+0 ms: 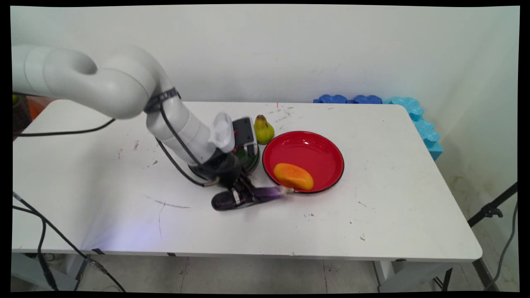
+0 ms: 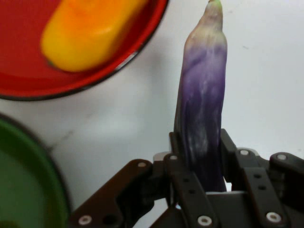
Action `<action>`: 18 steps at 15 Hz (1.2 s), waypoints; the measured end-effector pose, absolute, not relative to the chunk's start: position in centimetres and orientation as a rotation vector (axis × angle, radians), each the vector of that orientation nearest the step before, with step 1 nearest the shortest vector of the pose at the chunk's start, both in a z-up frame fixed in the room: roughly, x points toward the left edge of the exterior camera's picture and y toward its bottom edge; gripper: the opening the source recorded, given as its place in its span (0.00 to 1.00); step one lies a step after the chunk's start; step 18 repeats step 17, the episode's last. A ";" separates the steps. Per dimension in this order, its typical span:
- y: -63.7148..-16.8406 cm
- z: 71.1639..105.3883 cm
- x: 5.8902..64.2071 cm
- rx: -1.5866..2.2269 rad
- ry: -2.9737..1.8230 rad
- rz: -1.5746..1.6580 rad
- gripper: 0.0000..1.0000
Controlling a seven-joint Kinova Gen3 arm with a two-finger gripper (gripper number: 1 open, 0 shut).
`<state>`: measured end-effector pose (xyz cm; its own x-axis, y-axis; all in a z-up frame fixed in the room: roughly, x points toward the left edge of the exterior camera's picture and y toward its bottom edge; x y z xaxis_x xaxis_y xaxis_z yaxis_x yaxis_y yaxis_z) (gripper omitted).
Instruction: Place the picked object on the table
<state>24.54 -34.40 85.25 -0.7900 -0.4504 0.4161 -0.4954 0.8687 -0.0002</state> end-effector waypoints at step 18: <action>-32.9 82.0 23.4 0.591 -2.600 0.140 1.00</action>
